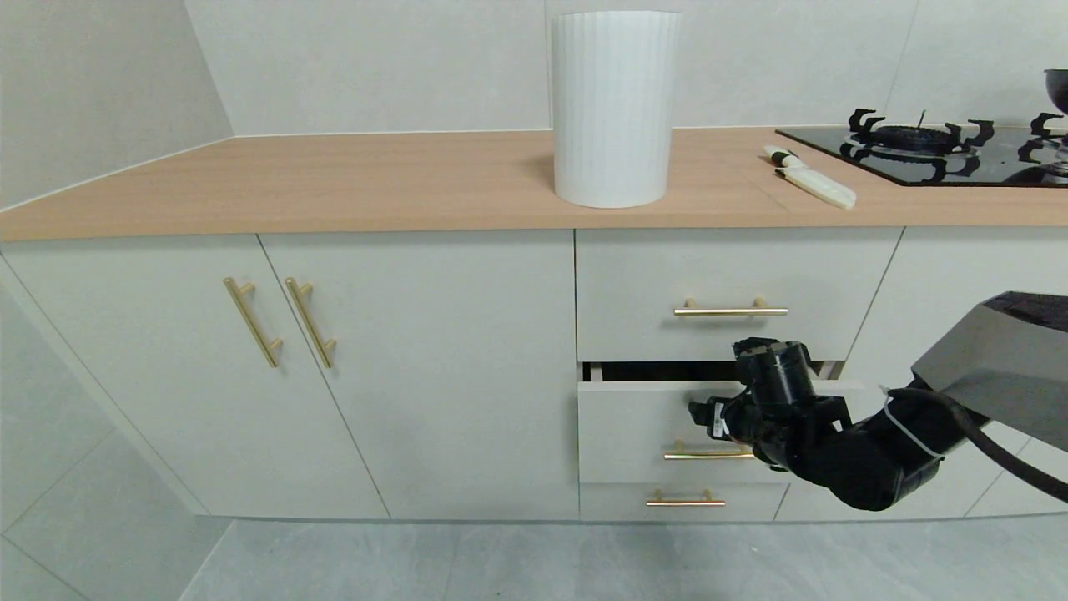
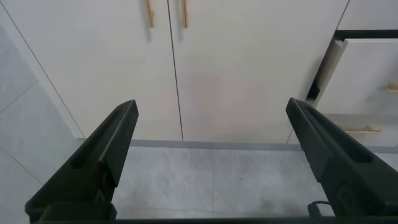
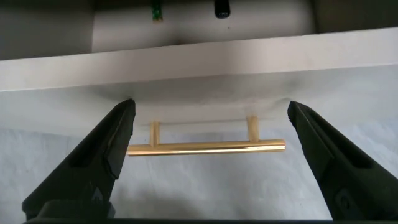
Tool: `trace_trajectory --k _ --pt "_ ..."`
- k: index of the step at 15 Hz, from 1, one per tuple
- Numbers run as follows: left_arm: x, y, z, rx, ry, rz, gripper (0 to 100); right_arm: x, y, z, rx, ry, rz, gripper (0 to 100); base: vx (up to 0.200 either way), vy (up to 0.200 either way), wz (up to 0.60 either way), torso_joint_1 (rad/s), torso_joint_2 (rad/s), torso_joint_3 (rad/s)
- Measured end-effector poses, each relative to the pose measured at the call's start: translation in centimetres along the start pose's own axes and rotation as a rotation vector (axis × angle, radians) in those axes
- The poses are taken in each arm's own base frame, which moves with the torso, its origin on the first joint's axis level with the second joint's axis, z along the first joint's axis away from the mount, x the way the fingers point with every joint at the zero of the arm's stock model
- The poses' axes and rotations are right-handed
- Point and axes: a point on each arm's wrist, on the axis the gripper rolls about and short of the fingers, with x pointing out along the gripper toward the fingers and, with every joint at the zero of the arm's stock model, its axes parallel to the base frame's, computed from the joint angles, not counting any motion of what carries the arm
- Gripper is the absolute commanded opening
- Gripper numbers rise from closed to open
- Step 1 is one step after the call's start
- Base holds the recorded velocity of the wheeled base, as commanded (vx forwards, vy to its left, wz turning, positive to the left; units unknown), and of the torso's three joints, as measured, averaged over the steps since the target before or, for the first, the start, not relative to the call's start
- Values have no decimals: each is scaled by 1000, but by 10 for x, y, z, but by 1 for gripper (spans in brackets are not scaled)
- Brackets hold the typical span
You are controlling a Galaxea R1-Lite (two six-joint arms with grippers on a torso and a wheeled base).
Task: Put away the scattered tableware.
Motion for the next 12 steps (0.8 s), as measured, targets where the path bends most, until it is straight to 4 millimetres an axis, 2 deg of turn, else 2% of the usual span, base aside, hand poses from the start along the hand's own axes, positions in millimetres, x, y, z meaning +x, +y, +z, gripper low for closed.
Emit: trace_trajectory --k 12 --pt "0 0 0 0 0 0 100 22 -3 11 124 -79 6 100 0 0 0 0 0 0"
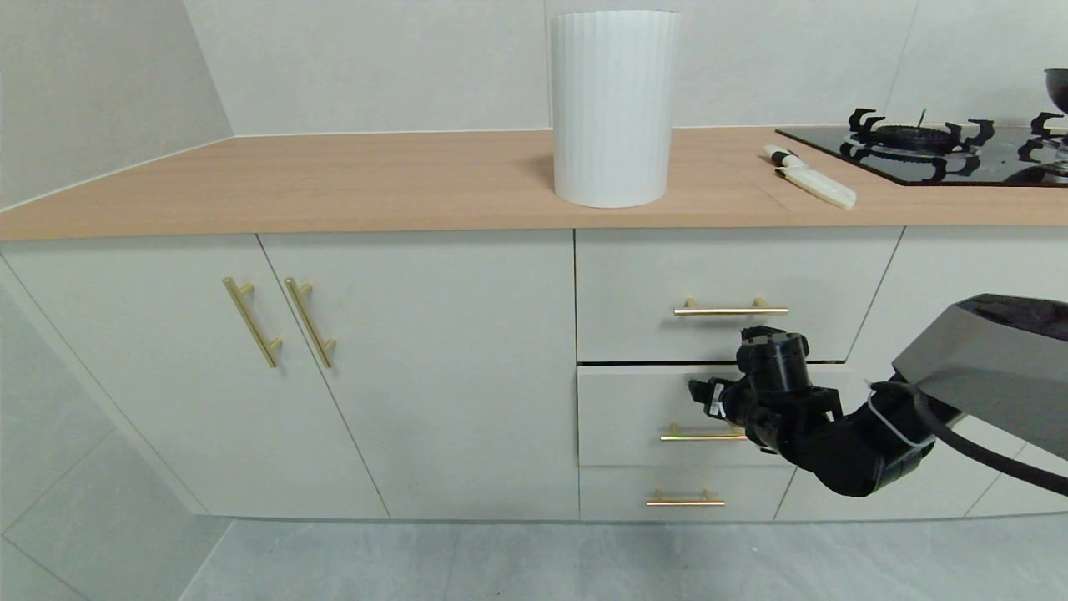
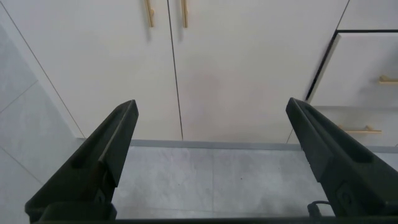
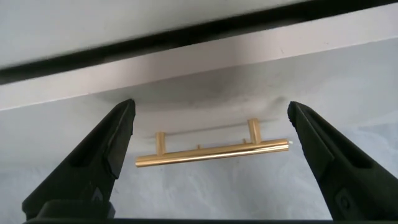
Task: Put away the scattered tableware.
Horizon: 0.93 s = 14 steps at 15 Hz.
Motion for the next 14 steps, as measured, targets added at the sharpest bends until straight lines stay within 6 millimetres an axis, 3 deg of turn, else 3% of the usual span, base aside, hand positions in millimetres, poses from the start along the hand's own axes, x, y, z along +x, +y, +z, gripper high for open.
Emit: trace_trajectory --k 14 --pt "0 0 0 0 0 0 100 21 -5 9 78 -35 -18 100 0 0 0 0 0 0"
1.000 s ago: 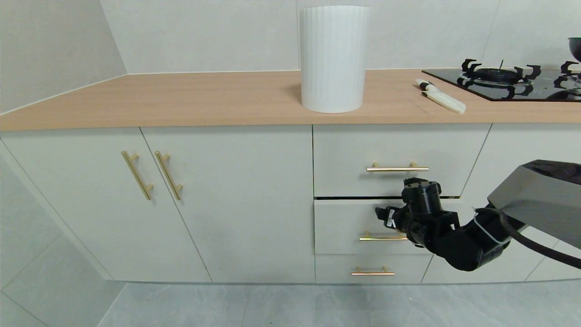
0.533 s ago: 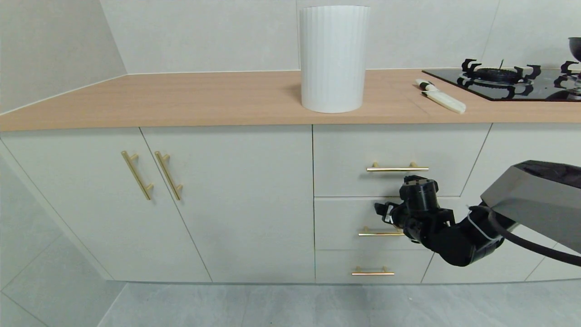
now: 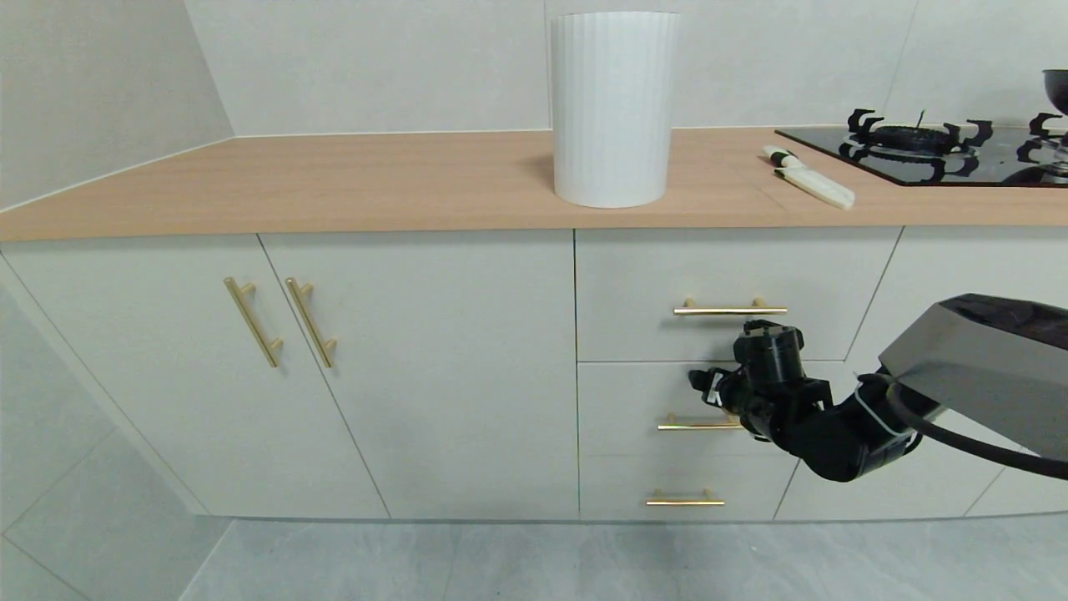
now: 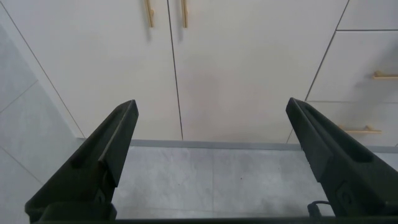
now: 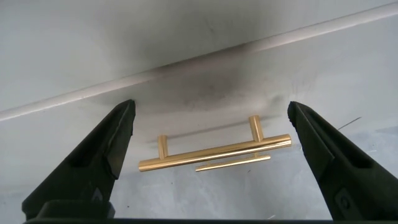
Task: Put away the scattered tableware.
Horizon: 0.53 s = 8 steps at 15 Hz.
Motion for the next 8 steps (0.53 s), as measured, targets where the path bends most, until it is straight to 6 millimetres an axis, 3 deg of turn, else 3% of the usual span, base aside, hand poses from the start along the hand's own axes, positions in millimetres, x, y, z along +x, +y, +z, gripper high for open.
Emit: trace_trajectory --k 8 --pt "0 0 0 0 0 0 100 0 -2 3 12 -16 -15 100 0 0 0 0 0 0"
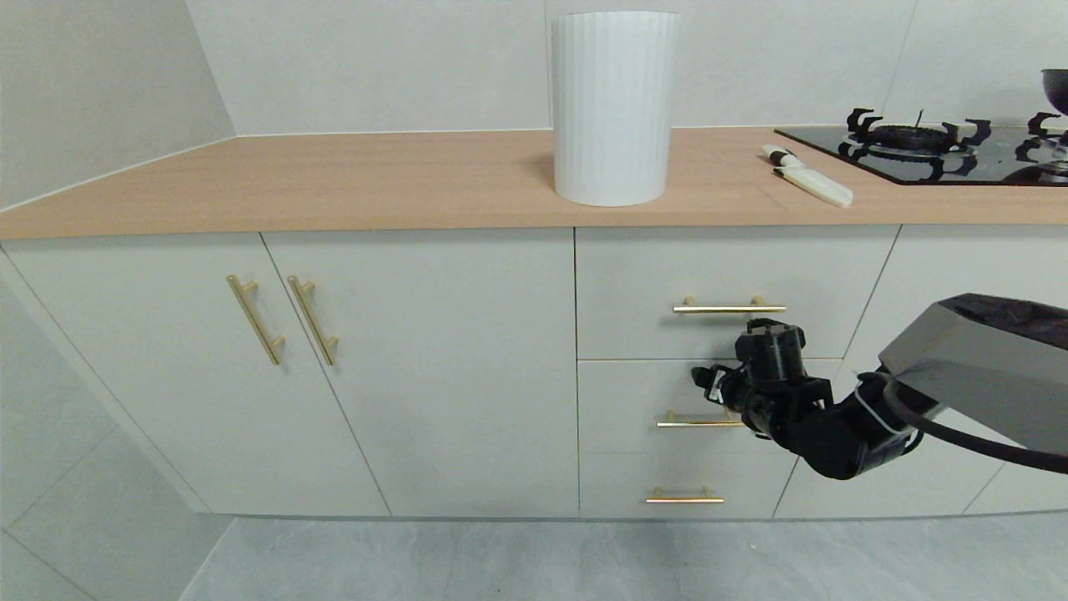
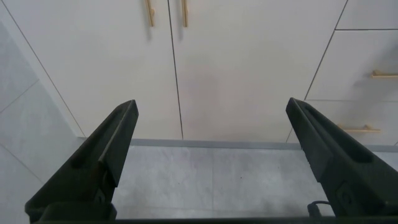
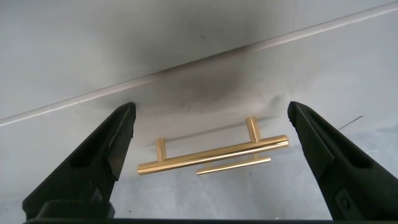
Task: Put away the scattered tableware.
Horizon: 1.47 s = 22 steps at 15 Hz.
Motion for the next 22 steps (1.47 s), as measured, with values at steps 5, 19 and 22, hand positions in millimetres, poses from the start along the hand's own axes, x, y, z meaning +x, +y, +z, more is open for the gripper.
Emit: trace_trajectory --k 5,19,22 --pt "0 0 0 0 0 0 100 -46 -5 4 -47 85 108 100 0 0 0 0 0 0" --pt "0 0 0 0 0 0 100 -362 -103 103 -198 -428 137 100 0 0 0 0 0 0" --pt "0 0 0 0 0 0 100 -419 -143 73 -254 -492 46 100 0 0 0 0 0 0"
